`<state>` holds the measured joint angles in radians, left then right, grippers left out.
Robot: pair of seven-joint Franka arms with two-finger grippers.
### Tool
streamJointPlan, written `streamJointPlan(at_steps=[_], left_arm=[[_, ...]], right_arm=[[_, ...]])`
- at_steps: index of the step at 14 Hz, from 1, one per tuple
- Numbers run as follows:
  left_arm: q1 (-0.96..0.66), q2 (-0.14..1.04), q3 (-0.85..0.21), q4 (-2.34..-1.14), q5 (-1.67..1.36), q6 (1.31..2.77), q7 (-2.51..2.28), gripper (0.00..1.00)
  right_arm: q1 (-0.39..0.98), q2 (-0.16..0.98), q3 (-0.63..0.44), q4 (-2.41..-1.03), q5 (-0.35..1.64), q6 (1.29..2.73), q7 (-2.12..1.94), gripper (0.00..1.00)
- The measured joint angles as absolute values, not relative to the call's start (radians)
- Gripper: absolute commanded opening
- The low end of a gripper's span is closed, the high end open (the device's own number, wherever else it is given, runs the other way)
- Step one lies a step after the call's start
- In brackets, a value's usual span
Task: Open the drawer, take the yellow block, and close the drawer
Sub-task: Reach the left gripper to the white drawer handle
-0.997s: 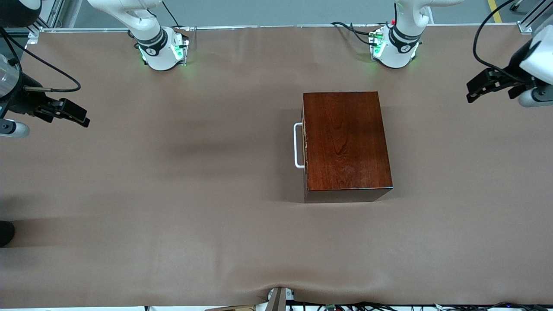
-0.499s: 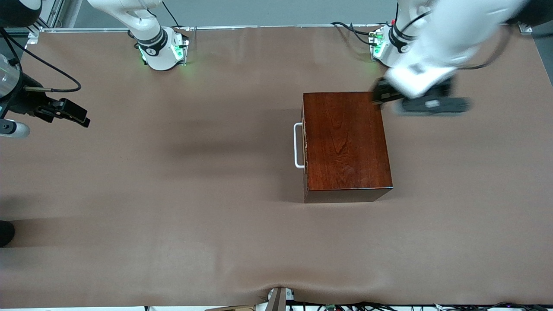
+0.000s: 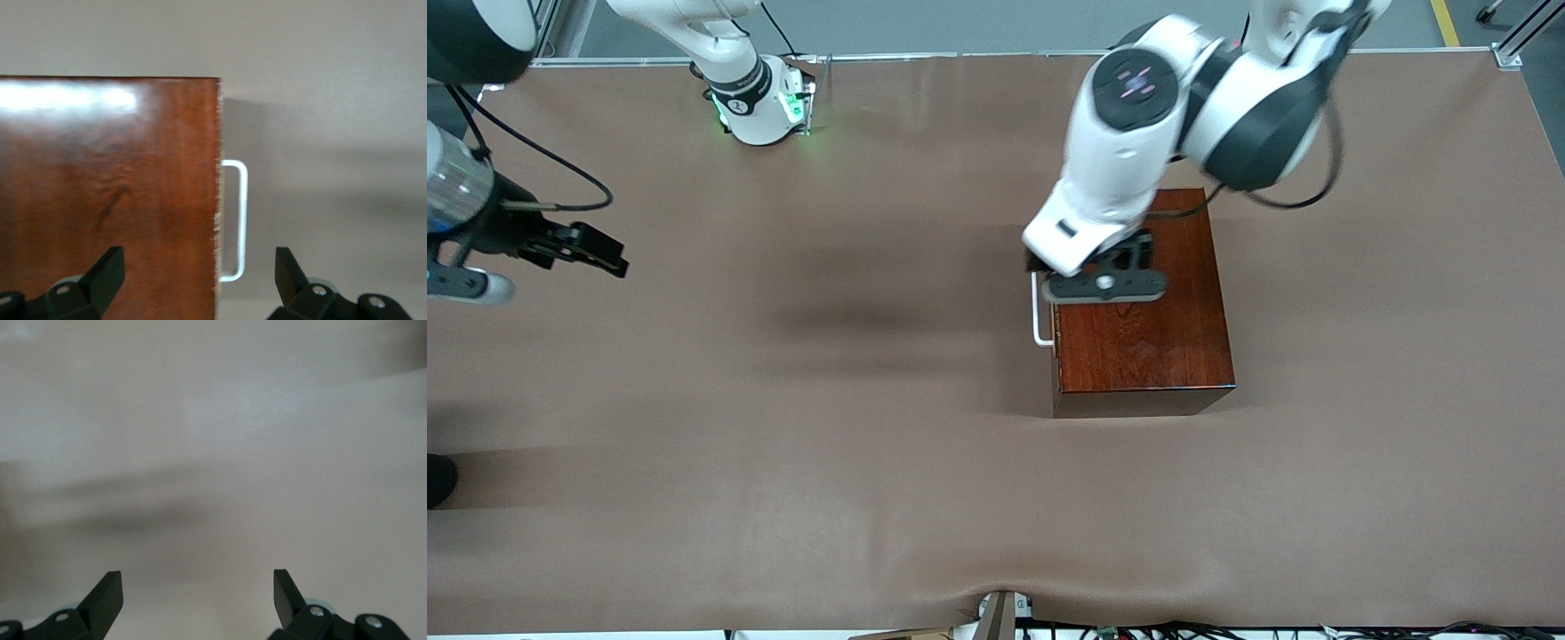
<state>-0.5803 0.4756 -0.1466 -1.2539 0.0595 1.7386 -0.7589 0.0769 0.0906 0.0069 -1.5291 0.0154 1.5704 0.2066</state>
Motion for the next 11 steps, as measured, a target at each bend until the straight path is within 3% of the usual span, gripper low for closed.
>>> streamJointPlan(at_steps=[7, 11], left_arm=[[-0.859, 0.668, 0.081, -1.188, 0.06, 1.861, -0.91, 1.0], [-0.907, 0.74, 0.118, -1.159, 0.06, 1.867, -0.966, 1.0]], right_arm=[[0.139, 0.113, 0.007, -1.528, 0.015, 1.576, 0.212, 1.0], [0.209, 0.149, 0.008, -1.528, 0.015, 1.609, 0.223, 1.0]])
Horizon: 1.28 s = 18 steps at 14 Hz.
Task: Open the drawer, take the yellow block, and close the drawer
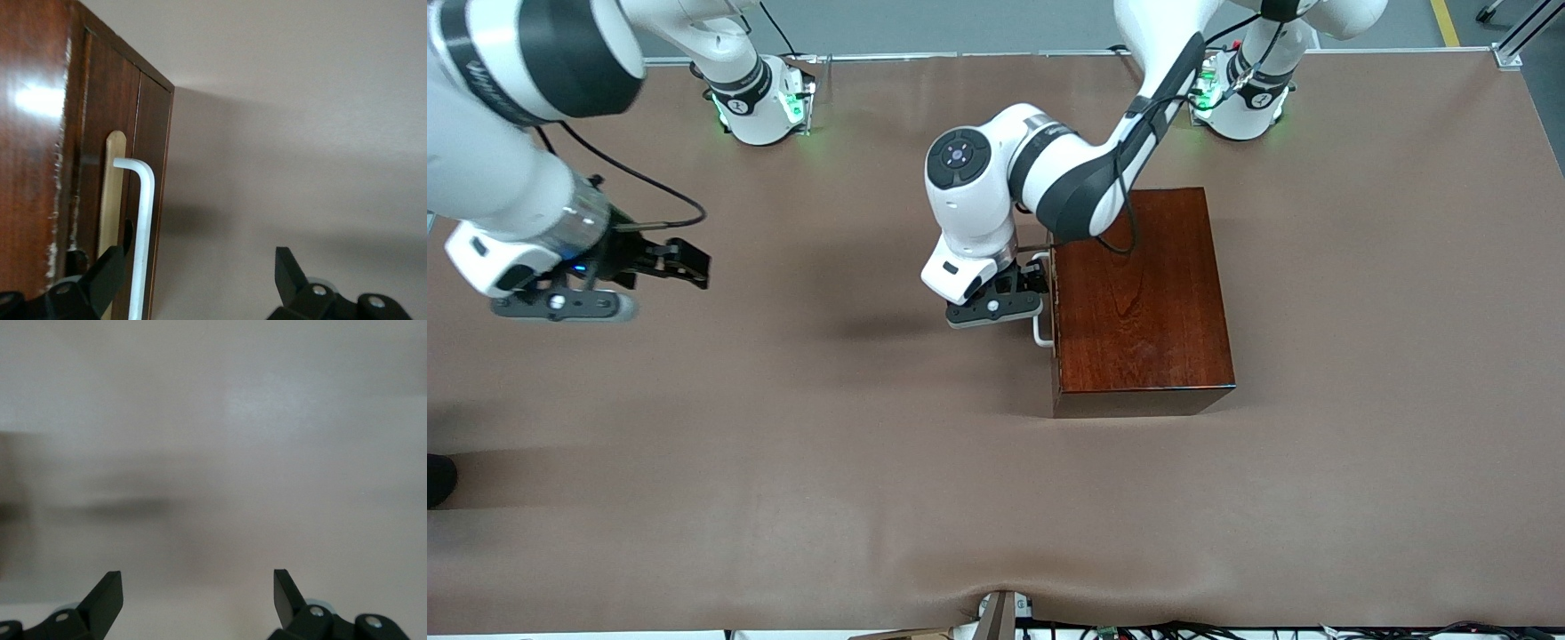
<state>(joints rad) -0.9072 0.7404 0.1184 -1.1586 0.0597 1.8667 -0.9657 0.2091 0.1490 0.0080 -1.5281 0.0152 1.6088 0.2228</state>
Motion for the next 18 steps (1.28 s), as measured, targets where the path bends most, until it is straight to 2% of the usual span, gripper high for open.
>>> streamJointPlan(at_steps=[5, 18], left_arm=[[-0.972, 0.8, 0.176, -1.158, 0.071, 1.839, -0.975, 1.0], [-0.983, 0.848, 0.177, -1.159, 0.121, 1.792, -0.972, 1.0]], right_arm=[[0.224, 0.154, 0.004, -1.528, 0.015, 1.61, 0.221, 1.0], [0.237, 0.164, -0.008, -1.526, 0.015, 1.611, 0.193, 1.0]])
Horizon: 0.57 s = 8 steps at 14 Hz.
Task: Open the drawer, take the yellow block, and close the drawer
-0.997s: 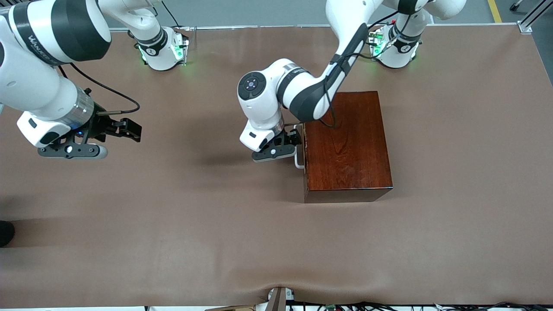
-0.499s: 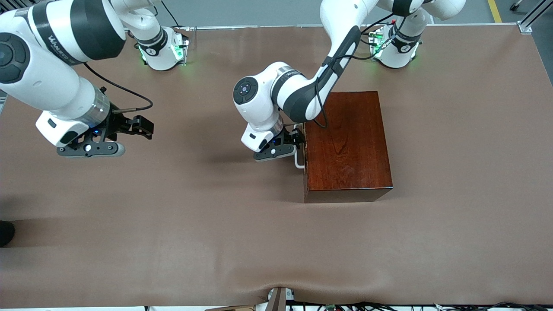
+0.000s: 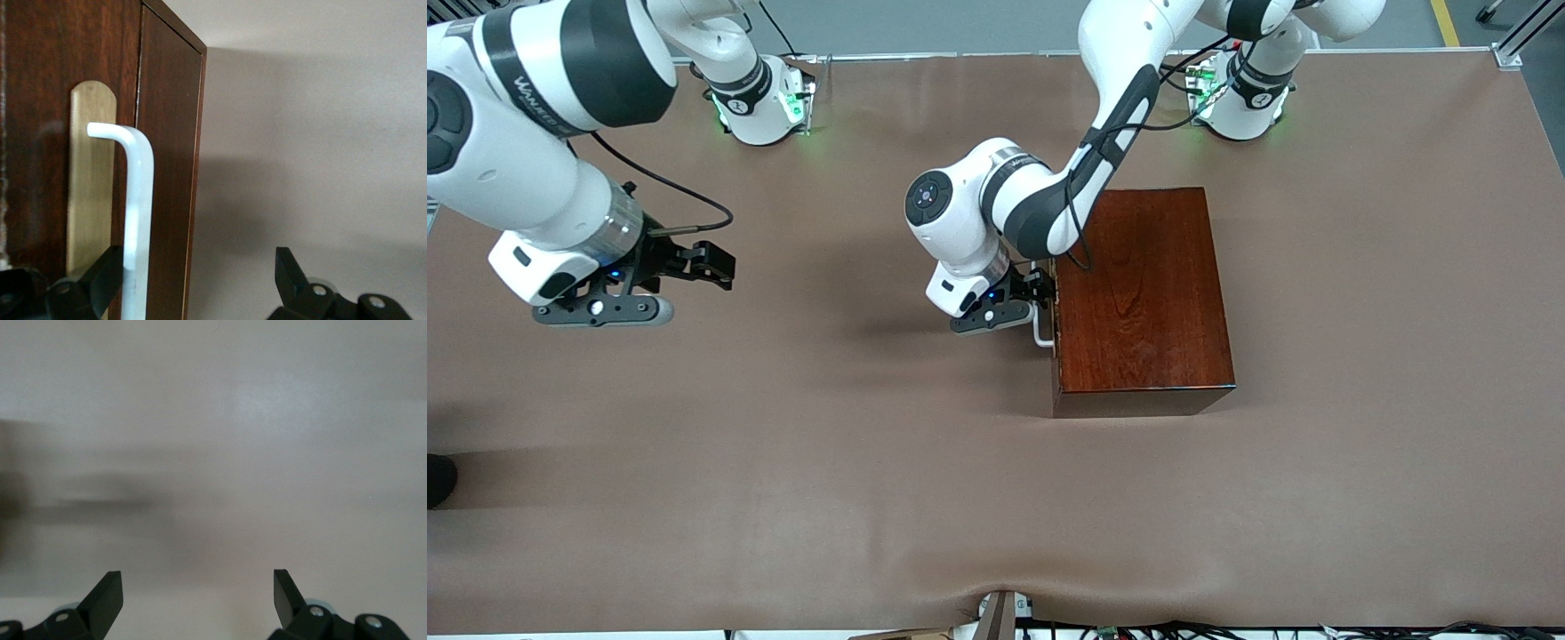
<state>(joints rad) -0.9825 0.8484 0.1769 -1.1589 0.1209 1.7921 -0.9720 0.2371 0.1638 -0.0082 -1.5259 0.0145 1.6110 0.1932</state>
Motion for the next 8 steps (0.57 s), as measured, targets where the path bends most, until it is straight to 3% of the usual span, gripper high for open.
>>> streamJointPlan(at_steps=[8], left_arm=[[-0.988, 0.848, 0.171, -1.151, 0.121, 1.805, -0.968, 1.0]], right_arm=[[0.231, 0.164, -0.008, -1.526, 0.015, 1.631, 0.167, 1.0]])
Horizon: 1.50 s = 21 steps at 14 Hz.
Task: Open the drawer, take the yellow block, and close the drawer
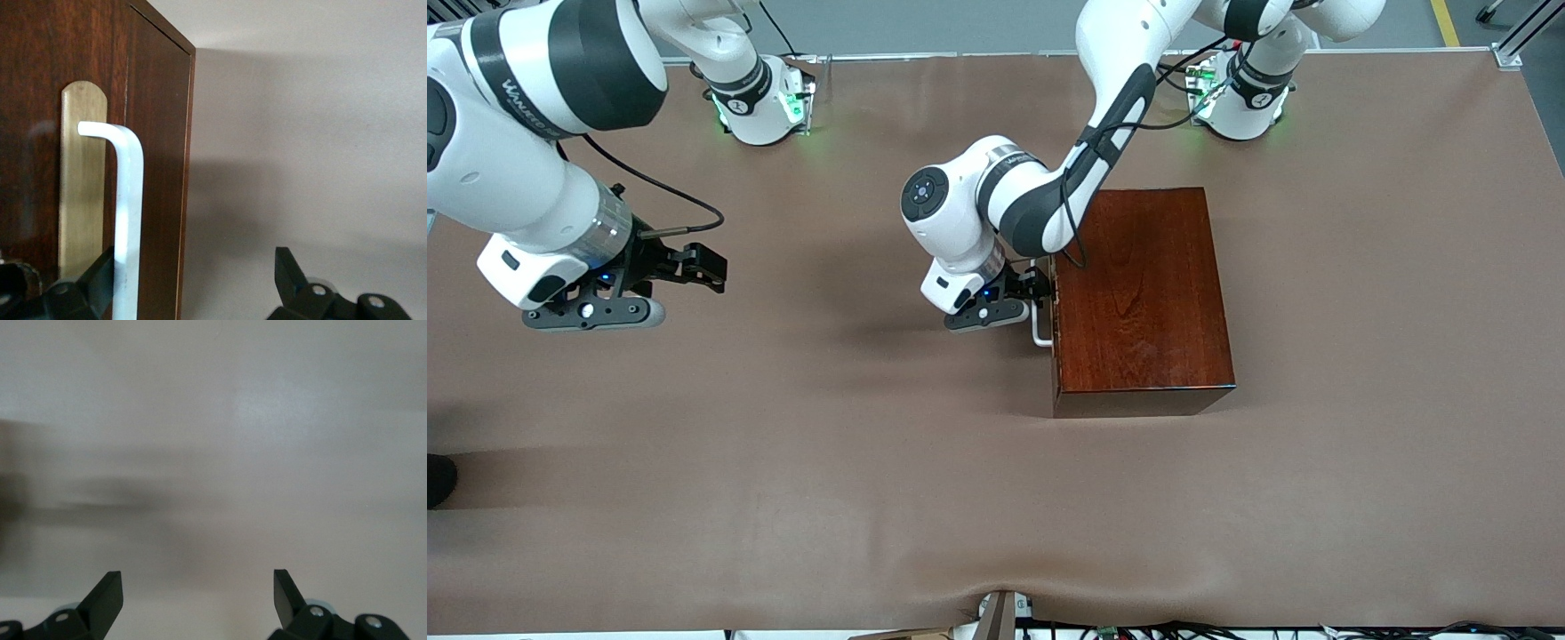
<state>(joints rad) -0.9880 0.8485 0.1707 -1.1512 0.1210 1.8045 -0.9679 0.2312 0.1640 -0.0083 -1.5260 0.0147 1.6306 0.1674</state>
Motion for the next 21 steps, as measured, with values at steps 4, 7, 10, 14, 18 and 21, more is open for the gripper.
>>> streamJointPlan(at_steps=[4, 7, 10, 14, 18, 21], left_arm=[[-0.989, 0.848, 0.164, -1.15, 0.121, 1.823, -0.968, 1.0], [-0.989, 0.848, 0.158, -1.15, 0.121, 1.842, -0.968, 1.0], [-0.99, 0.848, 0.151, -1.15, 0.121, 1.858, -0.968, 1.0], [-0.99, 0.848, 0.138, -1.15, 0.121, 1.901, -0.98, 1.0], [-0.99, 0.848, 0.128, -1.15, 0.121, 1.933, -0.998, 1.0], [-0.99, 0.848, 0.114, -1.15, 0.121, 1.971, -1.019, 1.0]], right_arm=[[0.231, 0.167, -0.008, -1.526, 0.015, 1.662, 0.167, 1.0], [0.231, 0.17, -0.008, -1.527, 0.015, 1.672, 0.167, 1.0], [0.231, 0.17, -0.008, -1.527, 0.015, 1.701, 0.167, 1.0], [0.222, 0.173, -0.009, -1.53, 0.015, 1.704, 0.167, 1.0], [0.202, 0.174, -0.01, -1.53, 0.046, 1.708, 0.167, 1.0], [0.195, 0.178, -0.01, -1.53, 0.08, 1.716, 0.163, 1.0]])
